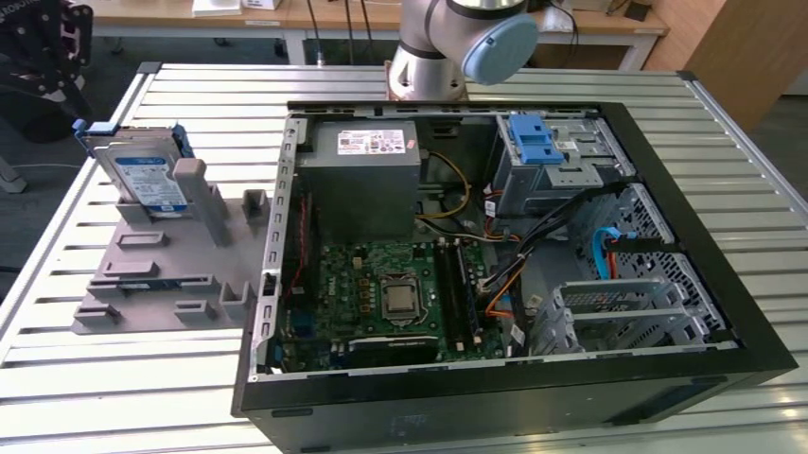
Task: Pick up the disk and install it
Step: 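Pick up the disk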
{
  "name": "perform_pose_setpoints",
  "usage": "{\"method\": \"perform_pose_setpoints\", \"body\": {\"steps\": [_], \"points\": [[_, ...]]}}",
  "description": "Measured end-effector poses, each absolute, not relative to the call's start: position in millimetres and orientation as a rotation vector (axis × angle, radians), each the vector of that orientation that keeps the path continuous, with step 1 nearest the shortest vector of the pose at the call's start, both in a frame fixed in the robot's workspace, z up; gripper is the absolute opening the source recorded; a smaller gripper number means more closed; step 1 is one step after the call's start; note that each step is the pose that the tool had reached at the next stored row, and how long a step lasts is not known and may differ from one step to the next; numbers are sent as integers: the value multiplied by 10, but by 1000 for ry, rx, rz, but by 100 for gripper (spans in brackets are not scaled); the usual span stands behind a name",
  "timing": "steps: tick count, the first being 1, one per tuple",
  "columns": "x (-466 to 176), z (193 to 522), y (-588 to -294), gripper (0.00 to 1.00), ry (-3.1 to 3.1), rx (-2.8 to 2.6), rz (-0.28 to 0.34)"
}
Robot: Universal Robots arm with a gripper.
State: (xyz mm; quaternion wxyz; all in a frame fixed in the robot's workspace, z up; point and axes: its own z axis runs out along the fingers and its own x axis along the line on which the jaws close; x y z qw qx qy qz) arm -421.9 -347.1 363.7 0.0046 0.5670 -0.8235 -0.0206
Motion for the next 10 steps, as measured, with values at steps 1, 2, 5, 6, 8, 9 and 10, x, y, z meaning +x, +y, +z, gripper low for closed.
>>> {"method": "perform_pose_setpoints", "body": {"steps": [1, 2, 5, 6, 8, 9, 10], "points": [[-4219, 3637, -3471, 11, -2564, 1798, -64], [-4219, 3636, -3471, 11, -2550, 1817, -64], [-4219, 3635, -3471, 11, -2500, 1883, -64], [-4220, 3635, -3471, 11, -2483, 1905, -64], [-4219, 3633, -3471, 11, -2448, 1949, -63], [-4219, 3633, -3471, 11, -2430, 1971, -63], [-4219, 3632, -3471, 11, -2412, 1992, -63]]}}
